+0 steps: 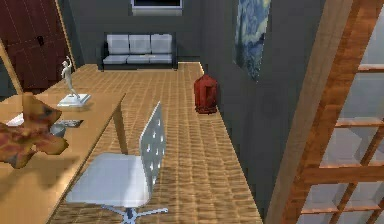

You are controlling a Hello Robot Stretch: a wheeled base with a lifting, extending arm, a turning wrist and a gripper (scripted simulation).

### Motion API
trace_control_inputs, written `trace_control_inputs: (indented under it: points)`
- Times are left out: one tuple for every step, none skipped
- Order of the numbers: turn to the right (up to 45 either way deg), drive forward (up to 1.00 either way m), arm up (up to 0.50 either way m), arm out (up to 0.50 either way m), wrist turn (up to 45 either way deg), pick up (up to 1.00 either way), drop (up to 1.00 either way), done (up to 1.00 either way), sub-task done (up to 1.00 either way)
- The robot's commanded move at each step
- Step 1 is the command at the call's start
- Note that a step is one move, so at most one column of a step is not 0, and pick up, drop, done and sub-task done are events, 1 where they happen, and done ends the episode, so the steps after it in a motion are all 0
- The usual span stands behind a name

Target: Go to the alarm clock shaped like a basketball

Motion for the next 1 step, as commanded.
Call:
trace_control_inputs:
  points:
    - [0.0,0.05,0.0,0.0,0.0,0.0,0.0,0.0,0.0]
